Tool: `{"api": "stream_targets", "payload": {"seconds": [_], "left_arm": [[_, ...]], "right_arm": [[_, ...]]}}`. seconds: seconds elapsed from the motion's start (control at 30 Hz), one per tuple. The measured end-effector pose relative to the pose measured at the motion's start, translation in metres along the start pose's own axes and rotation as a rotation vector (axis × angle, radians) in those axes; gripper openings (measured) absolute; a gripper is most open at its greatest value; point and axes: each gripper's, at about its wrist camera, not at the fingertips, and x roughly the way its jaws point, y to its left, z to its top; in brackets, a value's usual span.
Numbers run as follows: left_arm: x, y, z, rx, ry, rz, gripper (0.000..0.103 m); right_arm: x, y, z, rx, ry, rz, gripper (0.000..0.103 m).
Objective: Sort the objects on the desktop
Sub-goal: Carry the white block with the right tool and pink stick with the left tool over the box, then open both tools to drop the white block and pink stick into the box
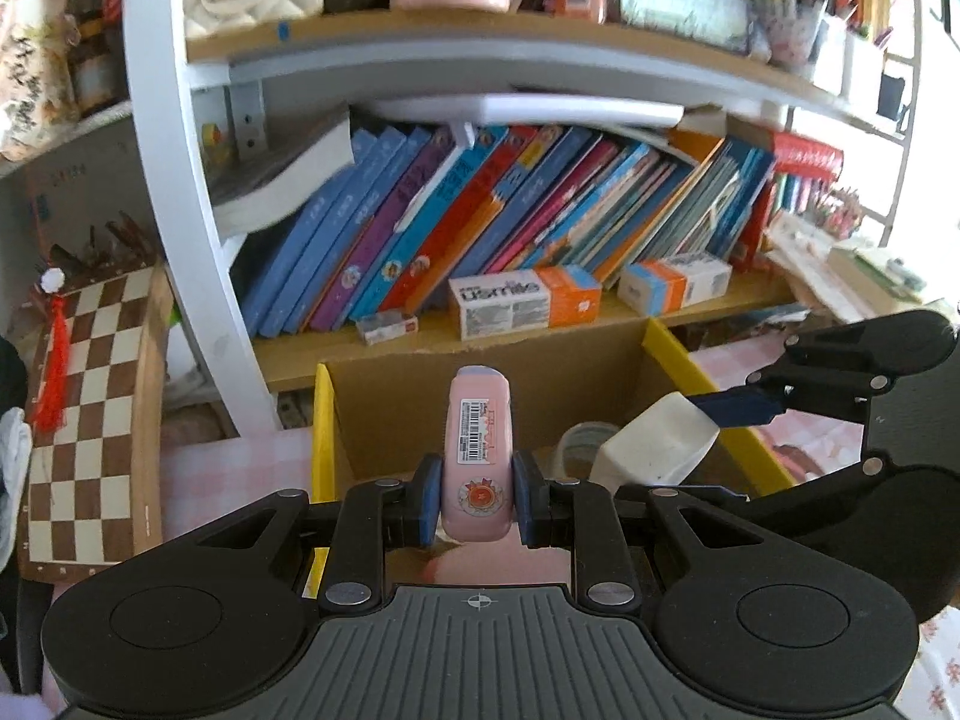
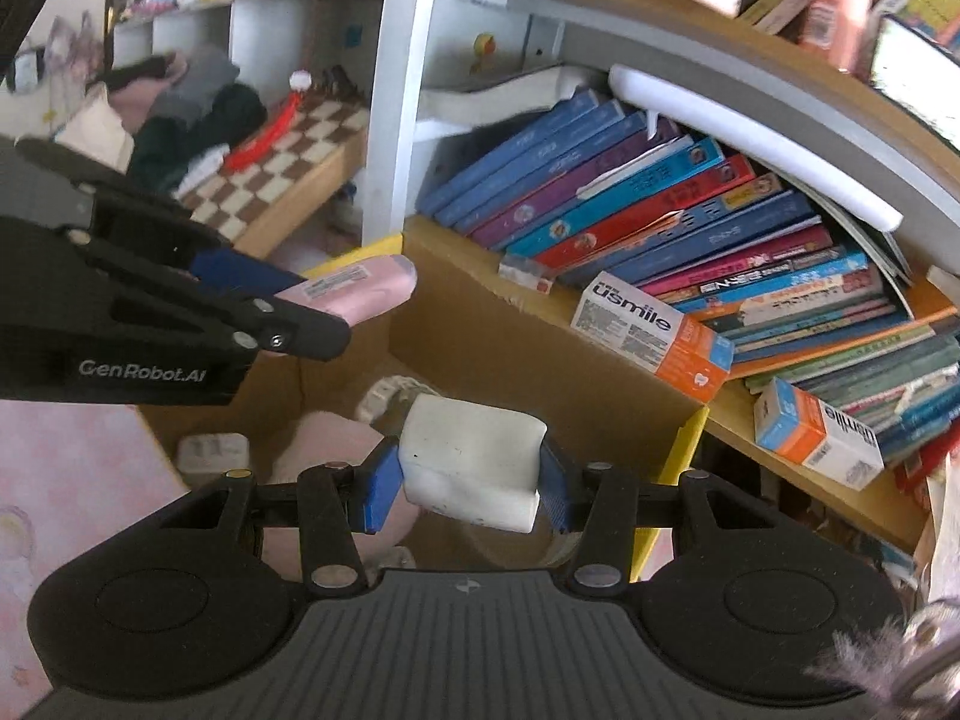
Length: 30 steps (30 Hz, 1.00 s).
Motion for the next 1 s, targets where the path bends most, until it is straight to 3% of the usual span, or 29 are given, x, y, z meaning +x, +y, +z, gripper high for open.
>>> {"api": "stream_targets", "payload": {"seconds": [0.4,0.6,1.0], "left_arm": [[0.059,-0.003,-0.002,0.067,0.164,0.029,0.023],[0.078,-0.006,-0.005,0.065,0.218,0.023,0.023],[0.087,-0.011,-0.004,0.081,0.242,0.023,0.023]], "right_arm": [[0.052,0.003,0.000,-0.174,0.167,0.088,0.045],[0.059,0.004,0.003,-0.184,0.189,0.114,0.045],[0.070,-0.001,0.004,-0.131,0.196,0.133,0.047]]}}
